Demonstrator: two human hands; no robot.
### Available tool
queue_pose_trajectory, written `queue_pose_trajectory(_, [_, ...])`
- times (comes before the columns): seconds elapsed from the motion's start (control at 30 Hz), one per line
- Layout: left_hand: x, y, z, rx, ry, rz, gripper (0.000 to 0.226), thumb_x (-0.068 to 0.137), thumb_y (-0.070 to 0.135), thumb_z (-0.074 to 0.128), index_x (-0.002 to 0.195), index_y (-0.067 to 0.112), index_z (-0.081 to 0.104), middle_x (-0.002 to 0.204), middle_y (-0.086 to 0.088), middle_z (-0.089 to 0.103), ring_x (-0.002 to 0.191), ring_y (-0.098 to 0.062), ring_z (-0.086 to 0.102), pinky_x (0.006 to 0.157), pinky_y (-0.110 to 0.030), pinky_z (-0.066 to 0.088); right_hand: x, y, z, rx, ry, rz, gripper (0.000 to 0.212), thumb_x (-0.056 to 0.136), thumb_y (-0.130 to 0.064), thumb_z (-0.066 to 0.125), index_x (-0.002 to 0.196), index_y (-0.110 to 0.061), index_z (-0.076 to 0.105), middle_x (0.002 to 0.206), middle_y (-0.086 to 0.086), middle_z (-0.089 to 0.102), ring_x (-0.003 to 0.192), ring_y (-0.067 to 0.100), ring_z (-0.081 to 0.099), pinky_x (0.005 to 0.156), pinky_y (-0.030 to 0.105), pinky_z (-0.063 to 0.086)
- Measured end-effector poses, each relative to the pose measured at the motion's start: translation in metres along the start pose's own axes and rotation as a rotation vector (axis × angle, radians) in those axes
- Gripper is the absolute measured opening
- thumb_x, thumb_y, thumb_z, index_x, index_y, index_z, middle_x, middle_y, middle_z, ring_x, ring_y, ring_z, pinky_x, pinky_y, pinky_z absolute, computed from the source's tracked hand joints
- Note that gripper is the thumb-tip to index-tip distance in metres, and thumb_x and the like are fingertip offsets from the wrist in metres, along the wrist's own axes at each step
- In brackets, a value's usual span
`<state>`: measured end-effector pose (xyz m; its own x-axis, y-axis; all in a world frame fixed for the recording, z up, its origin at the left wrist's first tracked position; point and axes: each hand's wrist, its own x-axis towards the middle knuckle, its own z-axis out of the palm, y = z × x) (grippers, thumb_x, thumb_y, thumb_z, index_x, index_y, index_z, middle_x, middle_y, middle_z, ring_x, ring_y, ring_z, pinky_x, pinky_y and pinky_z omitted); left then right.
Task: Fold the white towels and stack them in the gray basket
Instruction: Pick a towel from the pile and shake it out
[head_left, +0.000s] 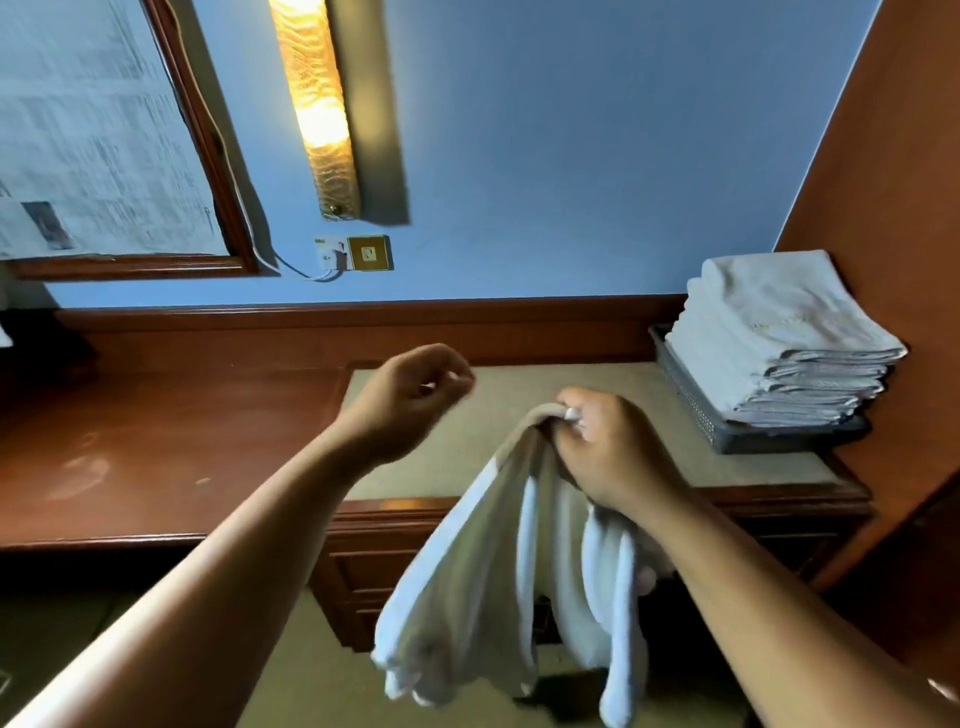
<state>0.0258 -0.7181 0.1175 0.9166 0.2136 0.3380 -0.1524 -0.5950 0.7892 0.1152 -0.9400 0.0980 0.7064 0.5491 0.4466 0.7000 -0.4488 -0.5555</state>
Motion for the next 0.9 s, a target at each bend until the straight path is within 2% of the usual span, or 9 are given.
queue_pose_trajectory(0.07, [-0.001, 0.002, 0.019, -0.067, -0.256, -0.022, 0.013, 0.094, 0.023, 0.071, 0.105, 0.017, 0.067, 0.087, 0.002, 0.066, 0.072, -0.006, 0.059, 0.059, -0.018, 0.046, 0.001, -0.013, 0.005, 0.046, 0.017, -0.019, 0.019, 0.089, -0.033, 0.063, 0.073, -0.024, 0.062, 0.058, -0.007, 0.058, 0.058, 0.008, 0.055, 0.054, 0.028, 0.045])
queue_pose_trajectory(0.13, [-0.011, -0.006, 0.042, -0.175, -0.346, -0.054, 0.024, 0.090, 0.030, 0.072, 0.104, 0.010, 0.067, 0.093, -0.008, 0.071, 0.082, -0.013, 0.066, 0.070, -0.028, 0.055, 0.004, -0.021, 0.004, 0.085, 0.013, -0.015, 0.022, 0.089, -0.043, 0.062, 0.081, -0.024, 0.070, 0.062, -0.006, 0.066, 0.059, 0.008, 0.062, 0.053, 0.028, 0.050])
queue_pose_trajectory(0.23, [-0.029, -0.027, 0.079, -0.271, -0.173, -0.170, 0.008, 0.096, 0.017, 0.063, 0.097, 0.010, 0.067, 0.088, -0.007, 0.074, 0.078, -0.018, 0.071, 0.070, -0.035, 0.059, 0.011, -0.025, -0.006, 0.075, 0.090, -0.006, 0.026, 0.089, -0.043, 0.067, 0.073, -0.022, 0.065, 0.055, -0.008, 0.059, 0.054, 0.005, 0.056, 0.047, 0.020, 0.040])
queue_pose_trajectory(0.3, [-0.037, -0.047, 0.096, -0.102, -0.019, -0.203, 0.018, 0.092, 0.008, 0.056, 0.091, 0.022, 0.065, 0.082, 0.000, 0.071, 0.076, -0.014, 0.068, 0.066, -0.035, 0.056, 0.015, -0.026, -0.017, 0.065, 0.161, -0.022, 0.034, 0.090, -0.039, 0.068, 0.063, -0.022, 0.055, 0.049, -0.008, 0.049, 0.052, 0.005, 0.050, 0.044, 0.014, 0.031])
queue_pose_trajectory(0.47, [-0.065, -0.114, 0.096, 0.187, 0.091, -0.487, 0.018, 0.083, 0.004, 0.054, 0.092, 0.019, 0.058, 0.084, 0.000, 0.063, 0.082, -0.025, 0.062, 0.059, -0.031, 0.042, 0.025, -0.013, -0.048, 0.053, 0.366, 0.073, 0.040, 0.090, -0.040, 0.066, 0.066, -0.010, 0.052, 0.054, -0.001, 0.048, 0.054, 0.011, 0.048, 0.052, 0.023, 0.035])
queue_pose_trajectory(0.6, [-0.096, -0.157, 0.060, 0.218, 0.298, -0.766, 0.017, 0.090, 0.005, 0.051, 0.091, 0.018, 0.062, 0.080, 0.000, 0.062, 0.085, -0.030, 0.063, 0.066, -0.035, 0.044, 0.026, 0.019, -0.066, 0.021, 0.496, 0.258, 0.046, 0.090, -0.036, 0.066, 0.063, -0.008, 0.043, 0.054, 0.001, 0.042, 0.051, 0.014, 0.040, 0.050, 0.016, 0.030])
queue_pose_trajectory(0.73, [-0.077, -0.135, 0.035, 0.221, 0.347, -0.526, 0.018, 0.097, 0.006, 0.050, 0.086, 0.014, 0.061, 0.077, 0.000, 0.062, 0.084, -0.027, 0.062, 0.066, -0.030, 0.042, 0.023, 0.031, -0.052, -0.017, 0.244, 0.310, 0.028, 0.088, -0.031, 0.069, 0.074, -0.015, 0.052, 0.069, 0.001, 0.052, 0.065, 0.020, 0.047, 0.059, 0.031, 0.034])
queue_pose_trajectory(0.8, [-0.059, -0.099, 0.028, 0.214, 0.330, -0.262, 0.019, 0.095, 0.000, 0.055, 0.094, 0.012, 0.069, 0.082, 0.004, 0.065, 0.077, -0.008, 0.057, 0.064, -0.007, 0.039, 0.019, 0.024, -0.026, -0.047, 0.022, 0.293, 0.017, 0.083, -0.033, 0.073, 0.093, -0.025, 0.062, 0.088, -0.008, 0.062, 0.082, 0.016, 0.058, 0.068, 0.028, 0.040])
queue_pose_trajectory(0.9, [-0.033, -0.048, 0.018, 0.219, 0.236, 0.033, 0.017, 0.093, 0.002, 0.063, 0.099, 0.014, 0.074, 0.087, 0.009, 0.070, 0.079, -0.003, 0.061, 0.065, -0.001, 0.039, 0.009, 0.000, 0.023, 0.054, -0.282, 0.230, 0.057, 0.079, -0.040, 0.079, 0.129, -0.046, 0.051, 0.088, -0.012, 0.062, 0.078, 0.017, 0.061, 0.069, 0.026, 0.045])
